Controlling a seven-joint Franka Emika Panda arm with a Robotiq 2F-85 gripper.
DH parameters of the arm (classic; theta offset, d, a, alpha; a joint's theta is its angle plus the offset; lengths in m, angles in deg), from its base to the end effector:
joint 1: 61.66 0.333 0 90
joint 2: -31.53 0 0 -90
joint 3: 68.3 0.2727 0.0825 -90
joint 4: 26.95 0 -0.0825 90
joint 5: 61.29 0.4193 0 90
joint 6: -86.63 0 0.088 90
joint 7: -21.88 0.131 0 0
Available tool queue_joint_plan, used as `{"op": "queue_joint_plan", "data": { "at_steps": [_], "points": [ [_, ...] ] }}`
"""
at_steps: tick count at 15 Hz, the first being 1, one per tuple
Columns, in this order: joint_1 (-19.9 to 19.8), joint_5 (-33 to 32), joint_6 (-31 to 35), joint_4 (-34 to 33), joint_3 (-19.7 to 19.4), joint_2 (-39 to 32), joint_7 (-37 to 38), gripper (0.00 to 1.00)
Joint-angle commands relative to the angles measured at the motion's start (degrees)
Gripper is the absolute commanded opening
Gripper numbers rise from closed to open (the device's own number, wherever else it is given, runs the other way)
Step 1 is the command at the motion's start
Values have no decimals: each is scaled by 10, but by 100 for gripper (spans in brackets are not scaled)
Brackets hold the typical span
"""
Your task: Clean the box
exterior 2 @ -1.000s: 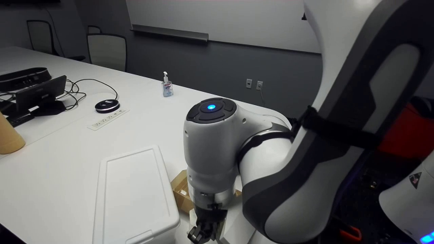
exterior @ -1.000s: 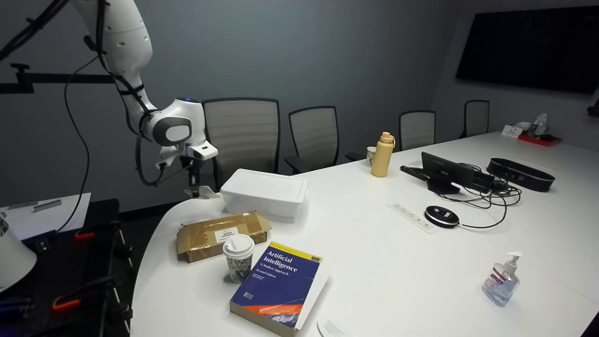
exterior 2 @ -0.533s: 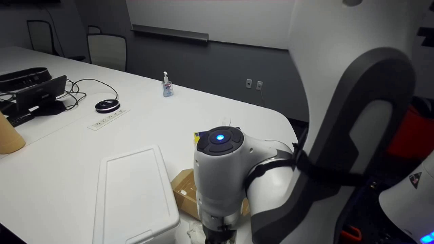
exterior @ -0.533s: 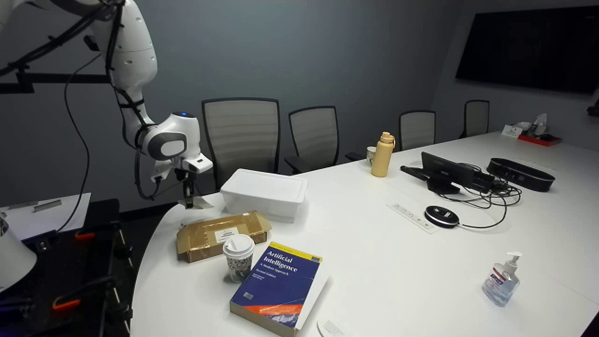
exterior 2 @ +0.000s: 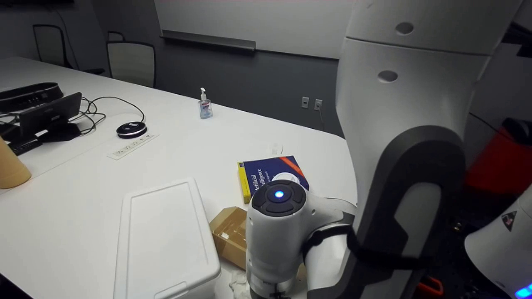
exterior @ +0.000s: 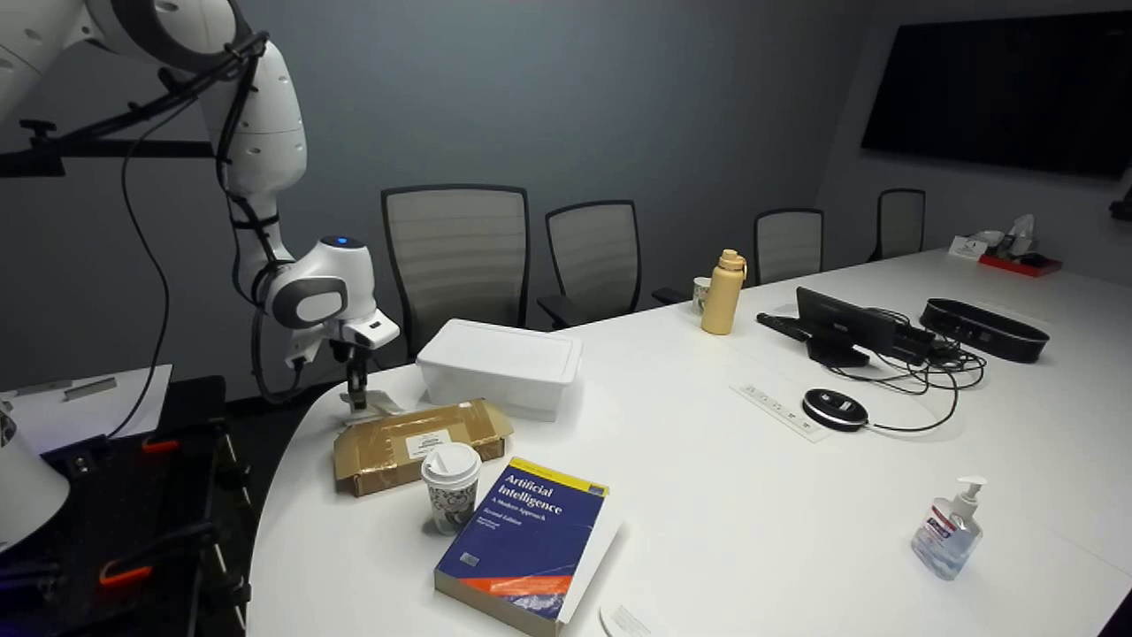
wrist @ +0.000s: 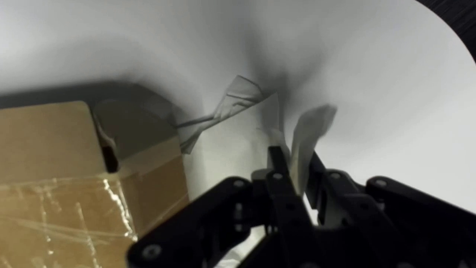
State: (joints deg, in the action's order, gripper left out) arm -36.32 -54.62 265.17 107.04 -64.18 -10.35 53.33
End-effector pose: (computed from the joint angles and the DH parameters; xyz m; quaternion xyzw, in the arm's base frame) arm 0.3915 0.2219 -0.0576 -0.9958 0.0851 -0.0061 0.0345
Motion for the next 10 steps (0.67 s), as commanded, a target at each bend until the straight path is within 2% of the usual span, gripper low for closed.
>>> {"op": "queue_joint_plan", "data": {
  "at_steps": [1, 4, 8, 10],
  "points": [
    [7, 35, 6, -9, -2, 0, -26, 49],
    [9, 50, -16, -11, -7, 18, -28, 71],
    [37, 51, -44, 0, -42, 53, -20, 99],
    [55, 41, -62, 6, -64, 72, -19, 100]
  ]
}}
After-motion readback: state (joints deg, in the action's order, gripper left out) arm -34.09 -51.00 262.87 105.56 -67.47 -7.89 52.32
